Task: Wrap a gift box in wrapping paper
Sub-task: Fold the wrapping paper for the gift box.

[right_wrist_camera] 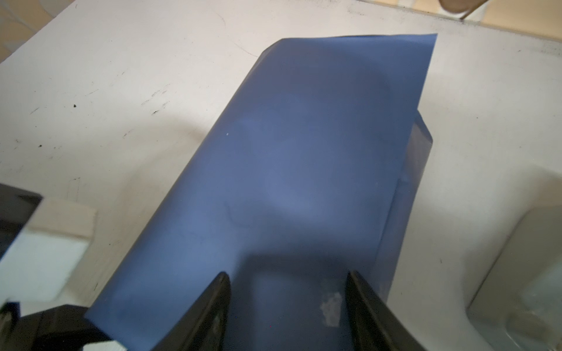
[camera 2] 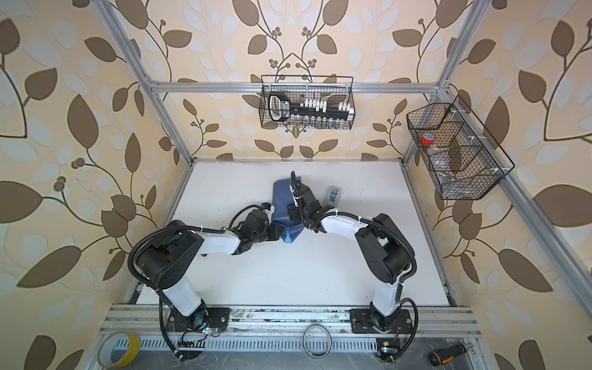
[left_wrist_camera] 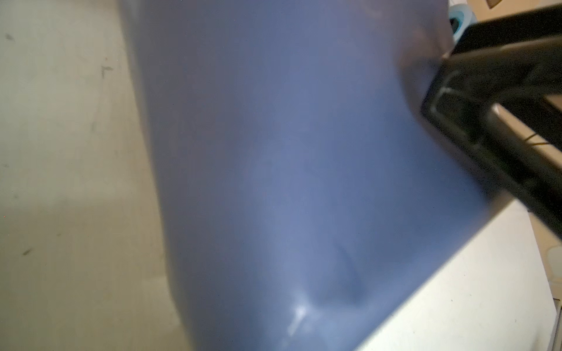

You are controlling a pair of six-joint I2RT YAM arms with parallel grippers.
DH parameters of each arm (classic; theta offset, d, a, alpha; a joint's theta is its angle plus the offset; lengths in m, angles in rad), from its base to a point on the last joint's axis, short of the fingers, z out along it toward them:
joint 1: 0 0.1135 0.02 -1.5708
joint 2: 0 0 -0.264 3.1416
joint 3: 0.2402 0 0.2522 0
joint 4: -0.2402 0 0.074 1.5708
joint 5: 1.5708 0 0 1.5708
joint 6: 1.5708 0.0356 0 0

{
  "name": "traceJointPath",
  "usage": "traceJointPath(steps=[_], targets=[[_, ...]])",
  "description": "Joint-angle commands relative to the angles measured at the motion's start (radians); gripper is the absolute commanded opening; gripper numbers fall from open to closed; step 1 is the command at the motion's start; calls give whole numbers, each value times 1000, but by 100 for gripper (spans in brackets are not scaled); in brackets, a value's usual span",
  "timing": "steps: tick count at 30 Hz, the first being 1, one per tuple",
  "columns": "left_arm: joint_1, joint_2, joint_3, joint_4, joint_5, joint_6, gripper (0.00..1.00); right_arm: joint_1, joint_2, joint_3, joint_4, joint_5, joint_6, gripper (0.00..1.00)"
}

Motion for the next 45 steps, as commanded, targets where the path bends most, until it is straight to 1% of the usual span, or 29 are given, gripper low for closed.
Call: traceJointPath(steps=[1, 11, 18, 24, 33, 37, 40, 42, 45], targets=[[-9, -13, 20, 26, -40, 18, 20, 0, 39, -38, -54, -45, 8, 62], [-8, 37, 17, 10, -60, 61, 20, 2, 41, -43, -50, -53, 11, 61], [-9, 39, -35, 28, -77, 70, 20, 2, 42, -44, -50, -55, 12, 61], [-58, -9, -78, 35, -122, 111, 19, 3, 39, -43, -50, -55, 11, 61], [-136, -34, -147, 75, -150, 100, 14, 3, 42, -46, -47, -58, 15, 61], [-161, -50, -173, 112, -153, 90, 15, 2, 42, -43, -45, -58, 16, 61], [-164, -48, -165, 109, -155, 101, 14, 2, 44, -43, -44, -61, 19, 61], [-160, -37, -146, 79, -188, 110, 14, 3, 46, -43, -43, -63, 19, 61], [-129, -25, -131, 70, -207, 112, 13, 2, 43, -43, -44, -64, 18, 61]])
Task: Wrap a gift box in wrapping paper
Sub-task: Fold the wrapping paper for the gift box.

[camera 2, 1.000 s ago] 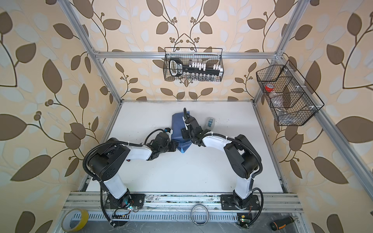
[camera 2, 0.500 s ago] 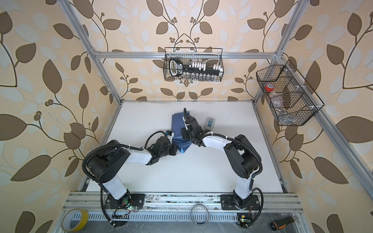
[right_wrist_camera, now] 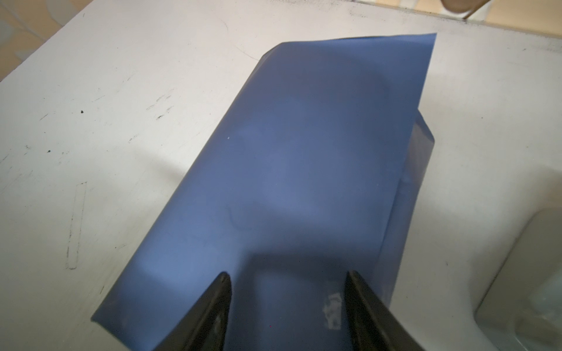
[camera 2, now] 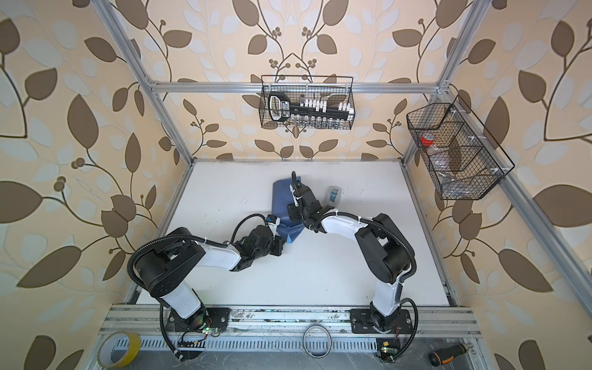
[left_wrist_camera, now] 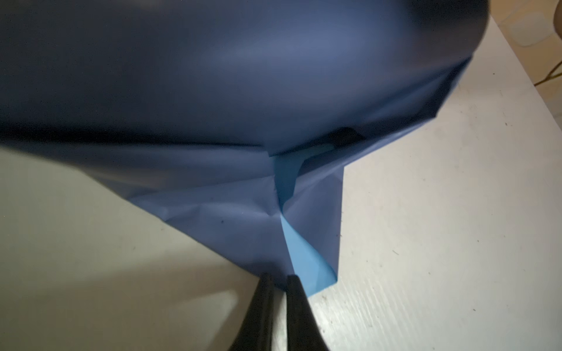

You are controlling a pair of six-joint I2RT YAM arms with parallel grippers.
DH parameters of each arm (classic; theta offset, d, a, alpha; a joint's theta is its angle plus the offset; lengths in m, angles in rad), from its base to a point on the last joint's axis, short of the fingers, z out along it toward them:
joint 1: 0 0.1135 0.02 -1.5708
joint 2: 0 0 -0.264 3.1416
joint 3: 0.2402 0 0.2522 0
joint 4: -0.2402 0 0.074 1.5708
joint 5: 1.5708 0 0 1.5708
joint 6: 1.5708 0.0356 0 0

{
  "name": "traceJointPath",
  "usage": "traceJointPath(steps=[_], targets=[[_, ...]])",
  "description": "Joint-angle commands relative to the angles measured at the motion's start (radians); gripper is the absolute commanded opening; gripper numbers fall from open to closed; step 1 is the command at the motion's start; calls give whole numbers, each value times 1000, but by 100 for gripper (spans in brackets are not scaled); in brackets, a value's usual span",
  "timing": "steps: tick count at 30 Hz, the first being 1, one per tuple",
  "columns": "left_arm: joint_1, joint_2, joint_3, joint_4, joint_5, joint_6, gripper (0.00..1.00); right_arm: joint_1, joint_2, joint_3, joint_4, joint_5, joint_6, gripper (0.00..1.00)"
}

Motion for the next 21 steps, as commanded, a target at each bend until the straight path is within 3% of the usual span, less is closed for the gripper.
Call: traceJointPath(steps=[1, 11, 21], targets=[[39, 13, 15, -64, -49, 14, 13, 4, 41, -36, -66, -49, 6, 61], [157, 46, 89, -71, -24, 53, 13, 3, 31, -43, -71, -47, 2, 61], [105, 34, 37, -30, -5, 83, 14, 3, 37, -46, -66, -51, 6, 60]])
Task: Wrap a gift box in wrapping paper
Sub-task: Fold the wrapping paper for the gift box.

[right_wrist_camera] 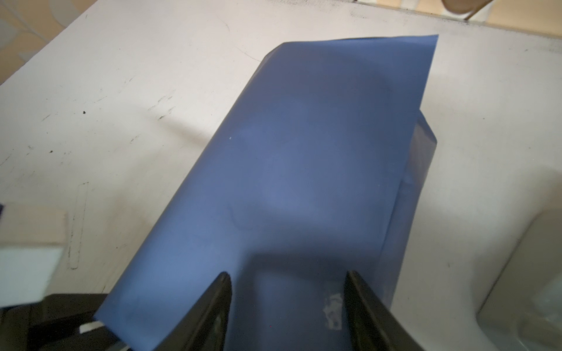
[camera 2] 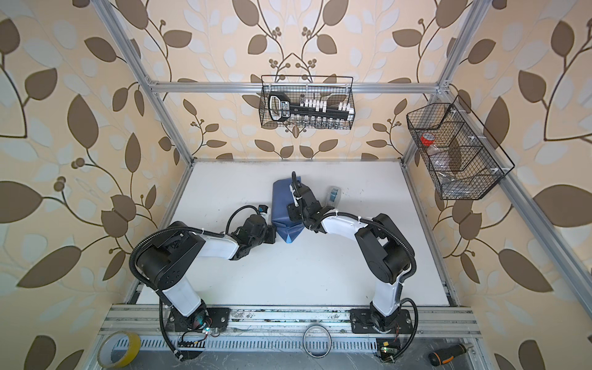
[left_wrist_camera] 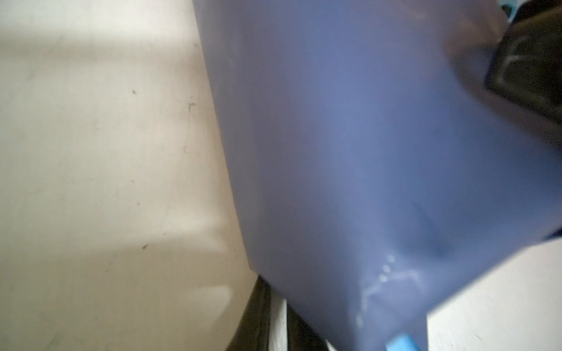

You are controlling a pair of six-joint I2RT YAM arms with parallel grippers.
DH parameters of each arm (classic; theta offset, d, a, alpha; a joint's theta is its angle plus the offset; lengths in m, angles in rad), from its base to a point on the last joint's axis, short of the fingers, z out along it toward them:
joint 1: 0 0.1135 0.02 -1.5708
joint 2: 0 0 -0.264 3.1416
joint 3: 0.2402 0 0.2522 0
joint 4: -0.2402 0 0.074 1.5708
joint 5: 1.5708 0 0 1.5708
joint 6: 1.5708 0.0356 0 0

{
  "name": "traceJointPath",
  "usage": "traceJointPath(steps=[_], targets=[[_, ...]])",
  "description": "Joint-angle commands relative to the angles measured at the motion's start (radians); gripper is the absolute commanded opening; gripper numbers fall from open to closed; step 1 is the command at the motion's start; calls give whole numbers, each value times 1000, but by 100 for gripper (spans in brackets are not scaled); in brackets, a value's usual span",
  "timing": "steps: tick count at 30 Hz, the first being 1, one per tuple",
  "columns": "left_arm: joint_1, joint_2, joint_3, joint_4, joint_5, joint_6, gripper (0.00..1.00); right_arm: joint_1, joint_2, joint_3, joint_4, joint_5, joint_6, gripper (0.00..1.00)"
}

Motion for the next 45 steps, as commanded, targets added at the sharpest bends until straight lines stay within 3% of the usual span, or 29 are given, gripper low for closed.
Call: traceJointPath(steps=[1, 14, 25, 32, 37, 40, 45], targets=[[-28, -7, -29, 1, 8, 30, 14, 4, 37, -40, -75, -51, 6, 60], [-163, -66, -68, -91, 15, -34, 14, 4, 47, -38, -61, -66, 15, 60], [-159, -164, -22, -189, 64, 9, 16, 3, 38, -30, -61, -79, 16, 61], [-26, -316, -10, -290, 166, -139, 30, 1, -23, 28, -74, -156, 36, 65], [-16, -409, -6, -392, 127, -185, 50, 2, -143, 27, -78, -183, 58, 67], [-3, -442, -17, -415, 137, -209, 58, 12, -237, -38, -80, -168, 79, 68], [2, -409, 9, -429, 250, -222, 60, 22, -407, -248, -90, -116, 132, 70]])
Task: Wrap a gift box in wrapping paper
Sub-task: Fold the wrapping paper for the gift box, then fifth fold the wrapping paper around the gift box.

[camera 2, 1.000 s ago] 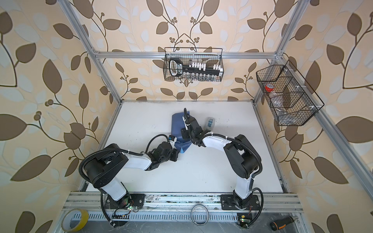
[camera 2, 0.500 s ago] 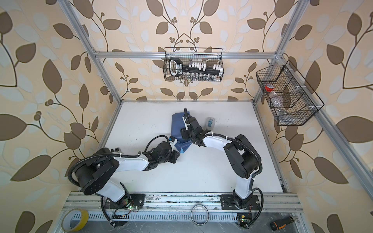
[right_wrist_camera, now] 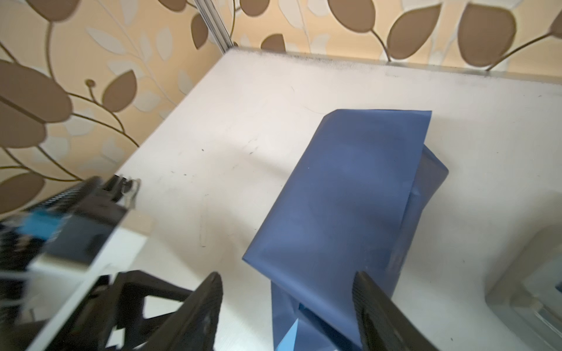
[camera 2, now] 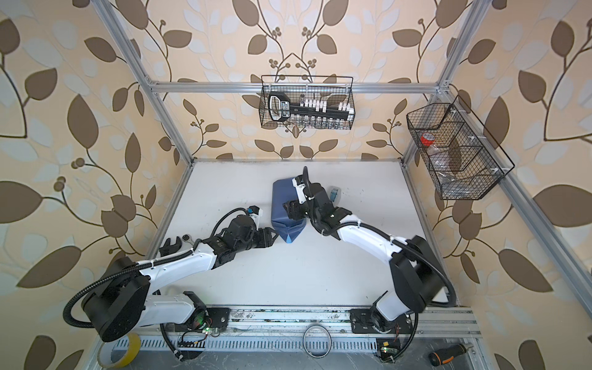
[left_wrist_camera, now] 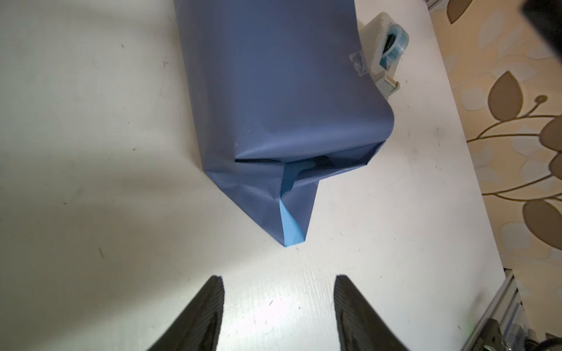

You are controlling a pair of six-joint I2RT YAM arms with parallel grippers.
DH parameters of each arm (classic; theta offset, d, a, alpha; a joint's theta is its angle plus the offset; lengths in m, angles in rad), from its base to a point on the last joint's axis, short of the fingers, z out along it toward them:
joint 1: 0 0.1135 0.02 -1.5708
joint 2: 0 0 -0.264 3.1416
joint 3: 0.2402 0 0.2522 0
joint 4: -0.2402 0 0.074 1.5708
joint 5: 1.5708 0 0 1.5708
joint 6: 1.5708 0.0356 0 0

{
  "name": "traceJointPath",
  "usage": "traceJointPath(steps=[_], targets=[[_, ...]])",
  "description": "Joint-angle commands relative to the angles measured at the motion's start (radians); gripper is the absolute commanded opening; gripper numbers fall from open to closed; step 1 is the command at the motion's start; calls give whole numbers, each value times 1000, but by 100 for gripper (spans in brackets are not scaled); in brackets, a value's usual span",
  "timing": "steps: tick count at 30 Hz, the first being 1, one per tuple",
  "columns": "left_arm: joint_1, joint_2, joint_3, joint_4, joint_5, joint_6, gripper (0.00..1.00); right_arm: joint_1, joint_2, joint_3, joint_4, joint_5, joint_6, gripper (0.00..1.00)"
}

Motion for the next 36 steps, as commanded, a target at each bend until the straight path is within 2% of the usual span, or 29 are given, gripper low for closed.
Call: traceJointPath(steps=[1, 7, 14, 19, 24, 28, 36], targets=[[-1, 25, 48, -28, 97, -27, 60, 6, -64, -145, -44, 19, 50, 70], [-19, 140, 132, -50, 95, -29, 52, 5, -151, -294, -61, 23, 92, 70], [-91, 306, 300, -225, -84, 53, 49, -10, -141, -358, -11, 21, 94, 69], [-133, 364, 359, -324, -186, 86, 50, -56, -134, -396, 35, -28, 100, 69], [-171, 433, 439, -403, -204, 134, 44, -97, -130, -426, 62, -66, 89, 69], [-195, 486, 489, -446, -247, 155, 43, -112, -126, -438, 77, -82, 89, 68], [-201, 529, 497, -445, -275, 163, 35, -112, -139, -455, 85, -81, 92, 68]])
